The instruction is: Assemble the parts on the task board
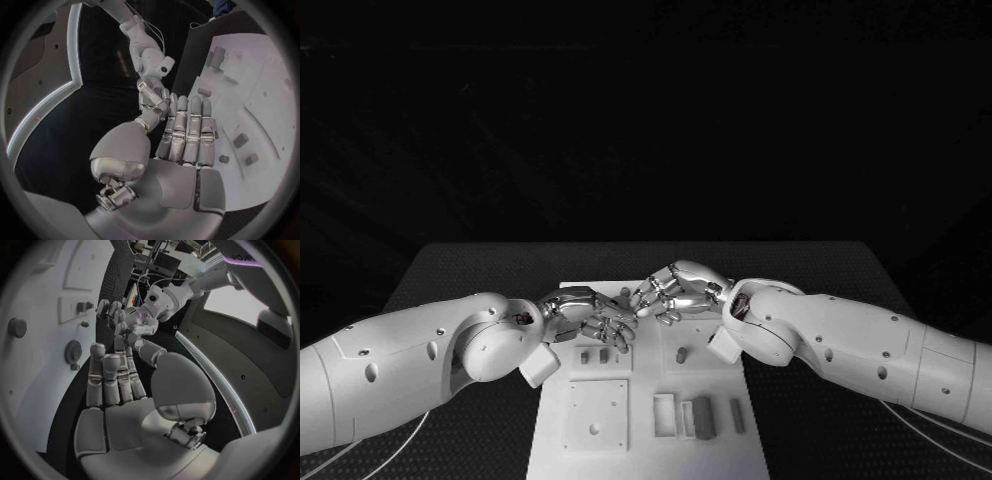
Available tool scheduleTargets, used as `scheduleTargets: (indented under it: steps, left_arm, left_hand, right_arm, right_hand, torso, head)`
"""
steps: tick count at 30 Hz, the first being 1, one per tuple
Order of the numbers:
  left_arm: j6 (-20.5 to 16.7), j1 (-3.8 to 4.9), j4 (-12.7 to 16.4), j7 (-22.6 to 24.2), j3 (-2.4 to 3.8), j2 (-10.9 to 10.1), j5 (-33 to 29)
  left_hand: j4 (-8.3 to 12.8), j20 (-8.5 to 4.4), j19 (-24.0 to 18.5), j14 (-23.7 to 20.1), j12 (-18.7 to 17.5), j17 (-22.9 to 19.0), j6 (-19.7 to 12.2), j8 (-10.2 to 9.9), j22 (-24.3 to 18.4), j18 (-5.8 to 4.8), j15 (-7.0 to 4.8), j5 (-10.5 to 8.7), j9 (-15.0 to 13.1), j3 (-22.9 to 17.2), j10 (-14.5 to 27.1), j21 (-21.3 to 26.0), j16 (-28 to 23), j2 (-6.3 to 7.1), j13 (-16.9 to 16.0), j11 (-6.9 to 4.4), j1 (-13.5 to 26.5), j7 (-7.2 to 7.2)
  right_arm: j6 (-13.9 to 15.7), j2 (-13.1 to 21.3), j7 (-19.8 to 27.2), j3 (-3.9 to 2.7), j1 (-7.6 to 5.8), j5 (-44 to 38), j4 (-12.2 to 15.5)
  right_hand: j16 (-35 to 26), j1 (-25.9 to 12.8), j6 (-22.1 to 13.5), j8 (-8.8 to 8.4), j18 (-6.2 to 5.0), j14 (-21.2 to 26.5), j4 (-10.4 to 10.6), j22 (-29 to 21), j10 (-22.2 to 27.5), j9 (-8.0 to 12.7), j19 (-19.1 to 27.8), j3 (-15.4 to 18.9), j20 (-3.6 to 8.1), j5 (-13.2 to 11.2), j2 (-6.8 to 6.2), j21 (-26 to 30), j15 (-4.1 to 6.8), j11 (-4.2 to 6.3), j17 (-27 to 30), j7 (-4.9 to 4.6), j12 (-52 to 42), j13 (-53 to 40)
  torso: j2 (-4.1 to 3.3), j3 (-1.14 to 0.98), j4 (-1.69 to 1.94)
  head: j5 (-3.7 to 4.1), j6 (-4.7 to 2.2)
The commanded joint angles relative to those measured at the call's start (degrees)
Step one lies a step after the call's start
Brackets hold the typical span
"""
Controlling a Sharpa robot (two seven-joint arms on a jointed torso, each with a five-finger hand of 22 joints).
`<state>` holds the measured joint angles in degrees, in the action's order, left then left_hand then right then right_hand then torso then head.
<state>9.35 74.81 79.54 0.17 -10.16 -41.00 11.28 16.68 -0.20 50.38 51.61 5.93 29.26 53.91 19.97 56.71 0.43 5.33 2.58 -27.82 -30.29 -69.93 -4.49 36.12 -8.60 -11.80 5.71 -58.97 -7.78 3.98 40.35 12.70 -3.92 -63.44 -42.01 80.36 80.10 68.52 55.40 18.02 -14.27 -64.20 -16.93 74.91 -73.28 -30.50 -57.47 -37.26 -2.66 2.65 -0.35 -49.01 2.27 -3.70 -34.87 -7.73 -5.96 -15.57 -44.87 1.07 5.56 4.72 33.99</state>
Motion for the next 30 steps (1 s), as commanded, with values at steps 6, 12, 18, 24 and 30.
scheduleTargets:
  steps: [6, 12, 18, 24, 30]
  left_arm:
    - [1.0, 0.04, 0.2, 0.1, -0.03, 0.1, 0.3]
    - [0.7, 0.04, 0.2, 0.1, -0.03, 0.1, 0.3]
    - [0.0, 0.04, 0.1, 0.1, -0.03, 0.1, 0.2]
    - [-1.2, 0.04, 0.1, -0.3, -0.03, -0.2, -0.5]
    - [-2.3, 0.04, 0.0, -0.4, -0.03, -0.5, -1.0]
  left_hand:
    - [0.0, -0.11, 0.4, 0.4, 0.3, 0.1, 0.3, 0.4, 0.1, -0.11, 0.01, 0.24, -0.1, -0.4, -0.3, -0.2, -0.2, 0.06, -0.1, 0.0, -0.5, -0.06]
    - [0.0, -0.11, 0.4, 0.4, 0.3, 0.1, 0.3, 0.4, 0.1, -0.11, 0.01, 0.23, -0.1, -0.4, -0.3, -0.2, -0.2, 0.08, -0.1, 0.0, -0.5, -0.07]
    - [0.0, -0.1, 0.4, 0.4, 0.3, 0.2, 0.3, 0.4, 0.1, -0.13, 0.02, 0.23, -0.1, -0.4, -0.3, -0.2, -0.2, 0.21, -0.1, 0.0, -0.4, -0.09]
    - [0.0, -0.1, 0.4, 0.4, 0.1, 0.3, 0.0, 0.2, 0.1, -0.12, 0.08, 0.23, -0.1, -0.5, -0.2, -0.1, -0.3, 0.76, -0.1, 0.13, -0.4, -0.23]
    - [0.1, 0.09, 0.0, 0.0, -0.3, 0.4, -0.9, -0.2, 0.1, -0.17, 0.31, 0.23, 0.0, -0.4, 0.5, 0.2, -0.7, 2.62, -0.1, 0.46, -0.5, -0.61]
  right_arm:
    - [-0.1, -0.1, 0.5, -0.05, 0.0, 0.1, 0.0]
    - [-0.8, -0.1, 0.2, -0.05, 0.0, -1.2, 0.0]
    - [-1.1, 0.0, 0.0, -0.05, 0.0, -2.7, 0.0]
    - [-0.7, 0.0, -0.2, -0.05, 0.0, -3.3, 0.0]
    - [0.2, 0.1, -0.2, -0.05, 0.01, -3.3, -0.1]
  right_hand:
    - [0.1, -0.4, 0.4, 0.49, -0.73, -0.1, 0.0, 0.8, -0.5, -0.4, -0.1, -0.5, 0.35, 0.1, 0.53, -0.2, 0.52, 0.15, 0.1, 0.1, -0.4, -0.3]
    - [0.0, -0.4, 0.5, 0.63, -0.73, 0.0, 0.0, 0.8, -0.6, -0.6, -0.1, -0.6, 0.39, 0.1, 0.51, -0.2, 0.61, 0.24, 0.1, 0.18, -0.4, -0.5]
    - [0.0, -0.4, 0.7, 0.78, -0.73, 0.0, 0.0, 0.8, -0.8, -0.8, 0.0, -0.7, 0.41, 0.1, 0.49, -0.2, 0.68, 0.32, 0.1, 0.26, -0.5, -0.7]
    - [-0.1, -0.4, 0.7, 0.89, -0.73, 0.0, 0.0, 0.8, -0.9, -1.0, 0.0, -0.9, 0.41, 0.2, 0.56, -0.1, 0.75, 0.39, 0.1, 0.34, -0.5, -0.9]
    - [-0.1, -0.4, 0.8, 0.97, -0.73, 0.0, 0.0, 0.8, -1.0, -1.1, 0.0, -0.9, 0.41, 0.1, 0.59, -0.1, 0.79, 0.43, 0.1, 0.38, -0.5, -1.0]
  torso:
    - [0.01, 0.04, 0.0]
    - [0.01, 0.04, 0.02]
    - [0.0, 0.08, 0.04]
    - [0.02, 0.05, 0.0]
    - [0.03, 0.08, 0.04]
  head:
    - [0.11, 0.06]
    - [0.15, 0.19]
    - [0.18, 0.37]
    - [0.2, 0.44]
    - [0.23, 0.38]
